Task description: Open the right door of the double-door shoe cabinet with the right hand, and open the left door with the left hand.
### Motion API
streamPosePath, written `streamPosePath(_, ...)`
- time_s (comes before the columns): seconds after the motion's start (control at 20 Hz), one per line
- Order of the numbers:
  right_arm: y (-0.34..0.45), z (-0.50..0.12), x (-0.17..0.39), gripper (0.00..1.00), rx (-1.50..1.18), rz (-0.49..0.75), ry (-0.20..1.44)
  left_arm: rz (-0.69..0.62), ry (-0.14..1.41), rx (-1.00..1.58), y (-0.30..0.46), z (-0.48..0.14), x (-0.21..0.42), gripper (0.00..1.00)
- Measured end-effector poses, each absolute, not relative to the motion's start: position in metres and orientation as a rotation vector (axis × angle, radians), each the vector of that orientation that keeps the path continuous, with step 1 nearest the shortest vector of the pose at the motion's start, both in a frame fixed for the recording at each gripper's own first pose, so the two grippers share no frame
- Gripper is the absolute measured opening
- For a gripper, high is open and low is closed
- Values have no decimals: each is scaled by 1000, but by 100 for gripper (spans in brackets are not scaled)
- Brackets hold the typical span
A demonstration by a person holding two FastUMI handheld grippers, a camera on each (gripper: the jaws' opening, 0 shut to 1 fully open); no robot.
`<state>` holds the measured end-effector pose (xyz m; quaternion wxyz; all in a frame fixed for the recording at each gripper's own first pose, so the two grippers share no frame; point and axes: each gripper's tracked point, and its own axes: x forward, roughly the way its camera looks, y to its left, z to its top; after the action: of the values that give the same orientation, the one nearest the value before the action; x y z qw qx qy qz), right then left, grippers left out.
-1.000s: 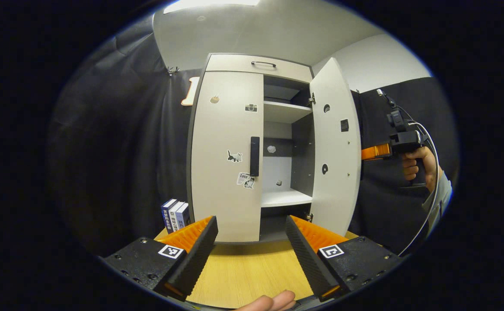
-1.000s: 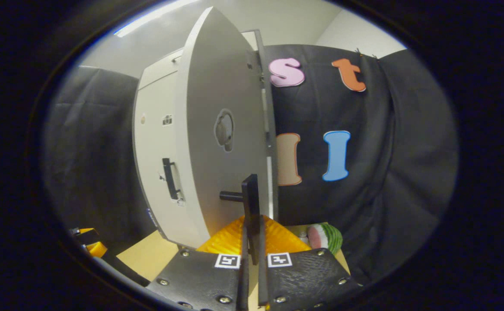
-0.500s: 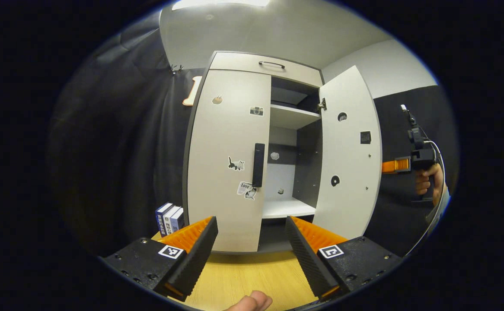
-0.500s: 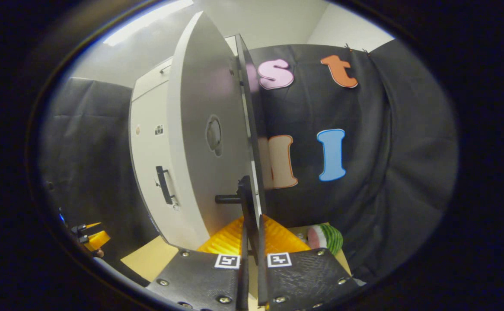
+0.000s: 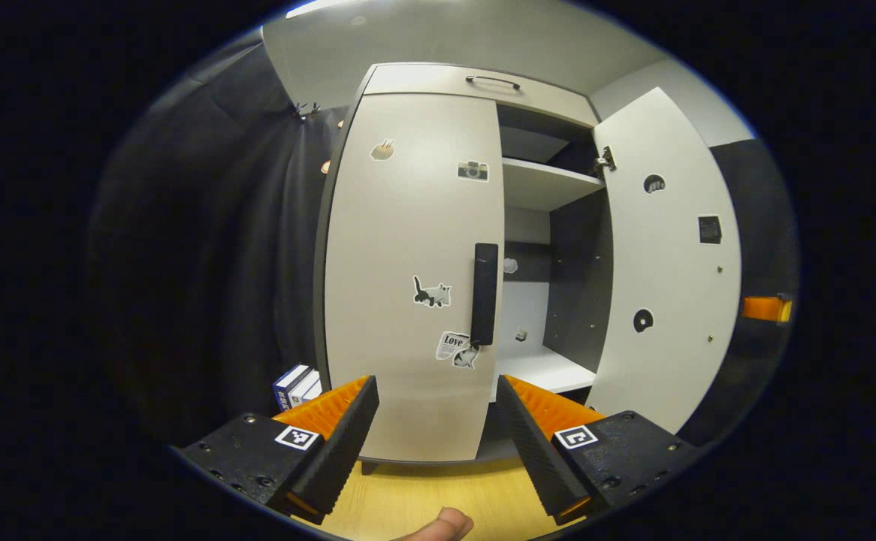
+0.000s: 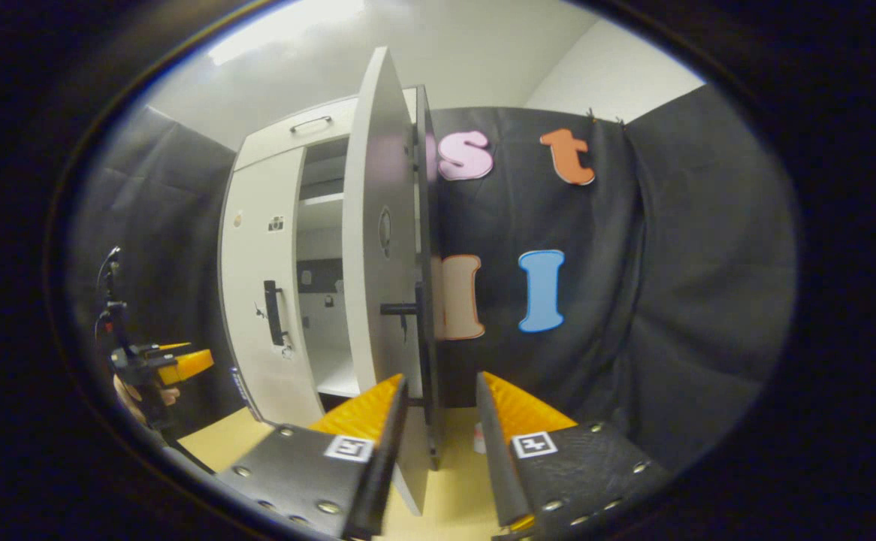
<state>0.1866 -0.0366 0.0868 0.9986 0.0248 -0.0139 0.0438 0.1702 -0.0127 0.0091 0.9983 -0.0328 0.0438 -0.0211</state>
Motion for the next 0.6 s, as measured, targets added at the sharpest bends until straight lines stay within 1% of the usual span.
streamPosePath(0.05,-36,84,171,76,39,75,-49,-49,95,-79,-15,10,182,98)
streamPosePath(0.1,-32,75,167,82,20,65,-56,-54,96,-78,-17,12,195,98)
streamPosePath(0.15,-30,66,147,100,15,51,-59,-58,97,-73,-19,14,206,96)
streamPosePath(0.2,-30,55,137,97,16,34,-53,-62,101,-77,-23,15,217,98)
streamPosePath(0.25,-26,46,126,97,31,25,-48,-77,105,-80,-28,17,226,98)
streamPosePath(0.3,-19,37,115,99,49,35,-47,-82,102,-88,-33,19,235,96)
streamPosePath(0.35,-11,31,105,100,69,53,-51,-91,101,-84,-38,22,243,98)
streamPosePath(0.4,-4,20,97,98,77,68,-46,-106,95,-84,-45,25,250,98)
streamPosePath(0.45,1,10,88,100,86,75,-43,-111,87,-82,-50,29,256,98)
streamPosePath(0.6,-1,-18,72,97,111,46,-29,-105,42,-47,-59,44,277,96)
